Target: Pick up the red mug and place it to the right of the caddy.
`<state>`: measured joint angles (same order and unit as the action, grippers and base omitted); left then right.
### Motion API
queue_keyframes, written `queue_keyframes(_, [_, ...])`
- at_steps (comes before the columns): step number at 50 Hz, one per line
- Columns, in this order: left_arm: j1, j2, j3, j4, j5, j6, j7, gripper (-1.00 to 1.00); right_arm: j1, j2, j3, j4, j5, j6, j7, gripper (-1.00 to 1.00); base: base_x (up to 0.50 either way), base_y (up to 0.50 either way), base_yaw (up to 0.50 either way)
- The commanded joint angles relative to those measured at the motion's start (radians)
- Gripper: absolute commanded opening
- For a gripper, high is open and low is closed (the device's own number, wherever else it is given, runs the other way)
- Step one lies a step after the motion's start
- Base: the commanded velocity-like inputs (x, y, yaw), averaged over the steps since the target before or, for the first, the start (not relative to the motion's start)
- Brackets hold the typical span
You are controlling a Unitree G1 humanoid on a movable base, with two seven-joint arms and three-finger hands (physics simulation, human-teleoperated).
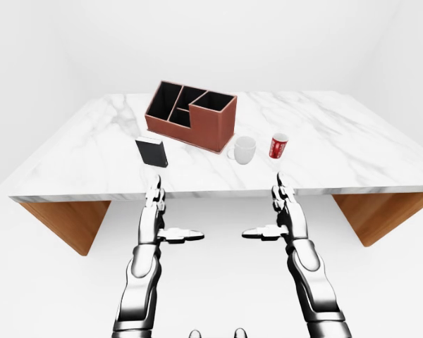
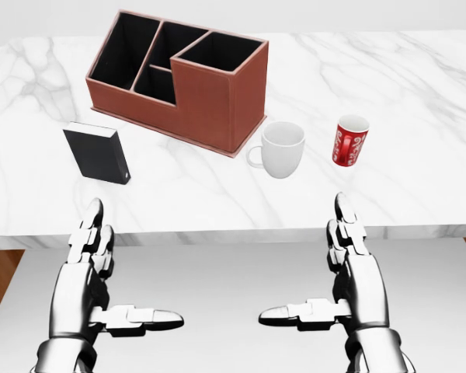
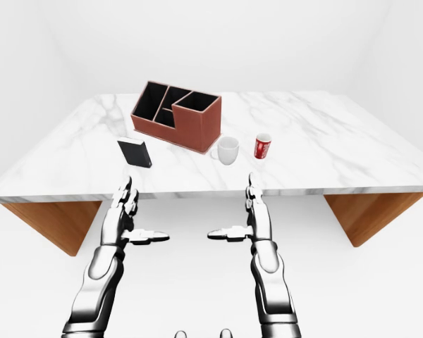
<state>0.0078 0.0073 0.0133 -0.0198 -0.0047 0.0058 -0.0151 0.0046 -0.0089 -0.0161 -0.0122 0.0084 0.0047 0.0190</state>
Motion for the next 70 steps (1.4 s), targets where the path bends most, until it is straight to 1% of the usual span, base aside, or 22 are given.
queue_keyframes(1, [0.034,0.01,0.02,-0.101,-0.005,0.04,-0.026,1.0,0.028,-0.012,-0.021,-0.069,0.006,0.028,0.035,1.0,0.0,0.0,0.0])
queue_keyframes(3, [0.04,0.009,0.019,-0.106,-0.002,0.034,-0.027,1.0,0.032,-0.012,-0.023,-0.085,0.006,0.033,0.036,1.0,0.0,0.0,0.0])
queue_keyframes(4, [0.042,0.009,0.019,-0.12,-0.001,0.044,-0.027,1.0,0.032,-0.011,-0.023,-0.085,0.006,0.033,0.037,1.0,0.0,0.0,0.0])
queue_keyframes(5, [0.047,0.009,0.017,-0.13,0.001,0.048,-0.029,1.0,0.035,-0.012,-0.027,-0.098,0.009,0.041,0.038,1.0,0.0,0.0,0.0])
queue_keyframes(6, [0.048,0.009,0.017,-0.13,0.001,0.048,-0.03,1.0,0.035,-0.012,-0.027,-0.099,0.009,0.041,0.038,1.0,0.0,0.0,0.0])
queue_keyframes(7, [0.052,0.008,0.016,-0.141,0.002,0.053,-0.031,1.0,0.036,-0.013,-0.03,-0.106,0.01,0.044,0.038,1.0,0.0,0.0,0.0])
queue_keyframes(10, [0.073,0.006,0.01,-0.22,0.007,0.081,-0.033,1.0,0.056,-0.012,-0.033,-0.176,0.014,0.079,0.04,1.0,0.0,0.0,0.0])
queue_keyframes(11, [0.081,0.006,0.008,-0.235,0.009,0.081,-0.035,1.0,0.063,-0.012,-0.035,-0.202,0.015,0.083,0.04,1.0,0.0,0.0,0.0])
queue_keyframes(18, [0.113,0.002,-0.004,-0.32,0.023,0.081,-0.042,1.0,0.082,-0.01,-0.045,-0.271,0.022,0.083,0.05,1.0,0.0,0.0,0.0])
queue_keyframes(27, [0.161,-0.001,-0.029,-0.425,0.041,0.081,-0.051,1.0,0.122,-0.007,-0.061,-0.42,0.036,0.083,0.06,1.0,0.0,0.0,0.0])
queue_keyframes(33, [0.198,0.0,-0.041,-0.55,0.044,0.081,-0.056,1.0,0.147,-0.001,-0.067,-0.51,0.04,0.083,0.068,1.0,0.0,0.0,0.0])
queue_keyframes(44, [0.232,0.001,-0.038,-0.663,0.047,0.081,-0.066,1.0,0.194,0.011,-0.077,-0.666,0.046,0.083,0.082,1.0,0.0,0.0,0.0])
queue_keyframes(48, [0.244,0.0,-0.042,-0.68,0.051,0.081,-0.069,1.0,0.205,0.015,-0.076,-0.698,0.042,0.083,0.083,1.0,0.0,0.0,0.0])
queue_keyframes(50, [0.247,0.002,-0.046,-0.656,0.055,0.081,-0.073,1.0,0.212,0.017,-0.075,-0.72,0.042,0.083,0.085,1.0,0.0,0.0,0.0])
queue_keyframes(54, [0.249,0.001,-0.049,-0.685,0.056,0.081,-0.072,1.0,0.227,0.021,-0.076,-0.765,0.047,0.083,0.091,1.0,0.0,0.0,0.0])
queue_keyframes(61, [0.267,0.004,-0.07,-0.704,0.07,0.081,-0.069,1.0,0.252,0.031,-0.077,-0.844,0.06,0.083,0.1,1.0,0.0,0.0,0.0])
queue_keyframes(70, [0.275,0.007,-0.068,-0.73,0.07,0.081,-0.073,1.0,0.255,0.034,-0.083,-0.852,0.064,0.083,0.102,1.0,0.0,0.0,0.0])
